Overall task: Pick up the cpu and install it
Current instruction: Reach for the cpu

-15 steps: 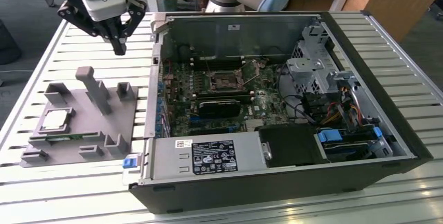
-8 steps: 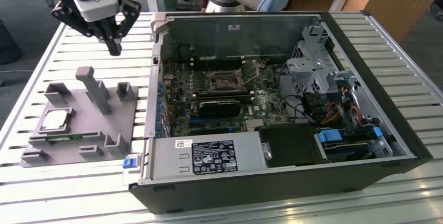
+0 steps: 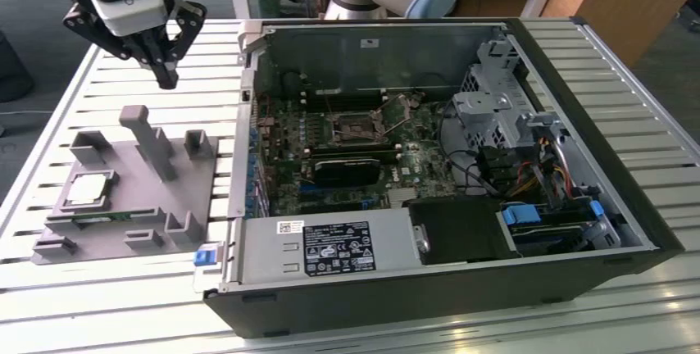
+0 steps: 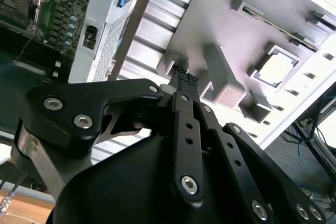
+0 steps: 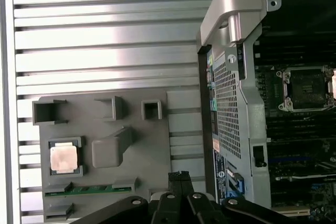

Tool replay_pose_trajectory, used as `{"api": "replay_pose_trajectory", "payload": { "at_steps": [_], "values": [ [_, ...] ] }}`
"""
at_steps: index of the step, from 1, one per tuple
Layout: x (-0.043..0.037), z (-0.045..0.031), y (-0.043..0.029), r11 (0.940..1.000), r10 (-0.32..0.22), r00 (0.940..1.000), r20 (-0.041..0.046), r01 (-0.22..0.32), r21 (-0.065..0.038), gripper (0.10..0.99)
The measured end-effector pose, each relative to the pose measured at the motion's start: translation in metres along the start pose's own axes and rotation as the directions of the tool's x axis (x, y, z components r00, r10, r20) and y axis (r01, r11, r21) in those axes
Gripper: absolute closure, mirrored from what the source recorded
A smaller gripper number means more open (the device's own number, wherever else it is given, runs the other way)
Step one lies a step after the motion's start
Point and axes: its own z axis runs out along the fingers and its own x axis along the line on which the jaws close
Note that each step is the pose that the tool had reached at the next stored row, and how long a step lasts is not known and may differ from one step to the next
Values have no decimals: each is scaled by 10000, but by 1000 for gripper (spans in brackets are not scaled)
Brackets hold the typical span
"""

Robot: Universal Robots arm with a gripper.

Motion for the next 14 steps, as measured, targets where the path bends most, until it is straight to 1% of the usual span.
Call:
{"api": "replay_pose_trajectory", "payload": {
  "at_steps": [14],
  "values": [
    [184,7,-14,10000,1,10000,-1,-1,0,980]
  ]
}}
